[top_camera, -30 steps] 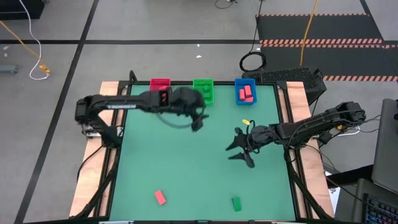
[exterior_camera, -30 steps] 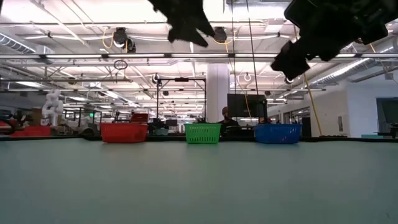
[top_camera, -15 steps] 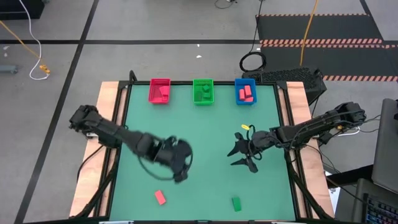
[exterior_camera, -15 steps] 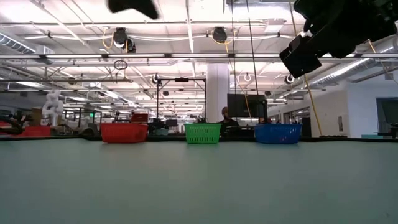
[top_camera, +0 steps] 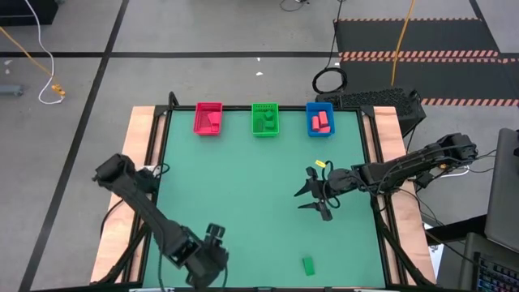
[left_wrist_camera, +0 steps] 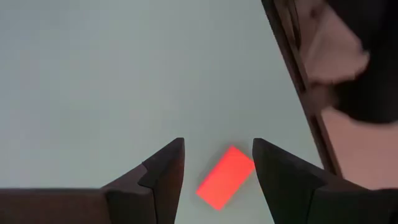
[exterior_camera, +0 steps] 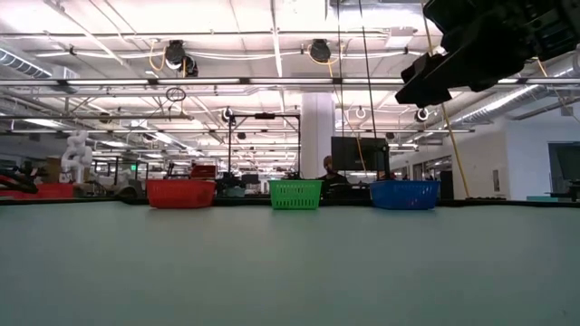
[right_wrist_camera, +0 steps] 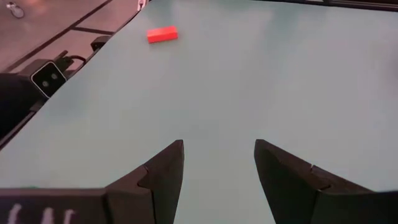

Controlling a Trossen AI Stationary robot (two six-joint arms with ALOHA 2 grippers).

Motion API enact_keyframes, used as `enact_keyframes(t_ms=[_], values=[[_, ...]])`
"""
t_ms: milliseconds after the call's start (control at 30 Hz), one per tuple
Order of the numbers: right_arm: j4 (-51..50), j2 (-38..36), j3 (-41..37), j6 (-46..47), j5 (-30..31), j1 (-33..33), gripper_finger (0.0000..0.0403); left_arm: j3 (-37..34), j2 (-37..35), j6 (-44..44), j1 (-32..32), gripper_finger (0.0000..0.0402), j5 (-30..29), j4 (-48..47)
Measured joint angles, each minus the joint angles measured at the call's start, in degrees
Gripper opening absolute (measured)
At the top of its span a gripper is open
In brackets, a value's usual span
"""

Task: Sort & place blocks by color
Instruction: Put the orange block into the blue basket

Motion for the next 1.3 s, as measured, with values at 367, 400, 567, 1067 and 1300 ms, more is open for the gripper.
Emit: enact_keyframes(t_ms=[367,400,567,1067,1300], values=[[-0.2,0.0,0.0,4.5,0.0,0.0,0.0192,0.0,6.6,16.5,0.8,0.0191,8.7,-9.6],[-0.2,0.0,0.0,5.2,0.0,0.0,0.0192,0.0,6.5,18.1,0.8,0.0191,8.7,-11.4],[-0.3,0.0,0.0,8.7,0.0,0.1,0.0192,-2.2,6.5,25.2,0.7,0.0191,8.7,-11.7],[-0.7,0.0,0.0,11.9,0.0,0.1,0.0192,-10.1,6.5,31.5,0.9,0.0191,9.1,1.5],[-0.7,0.0,0.0,11.9,0.0,0.1,0.0192,-11.8,6.1,31.1,0.8,0.0191,9.4,4.0]])
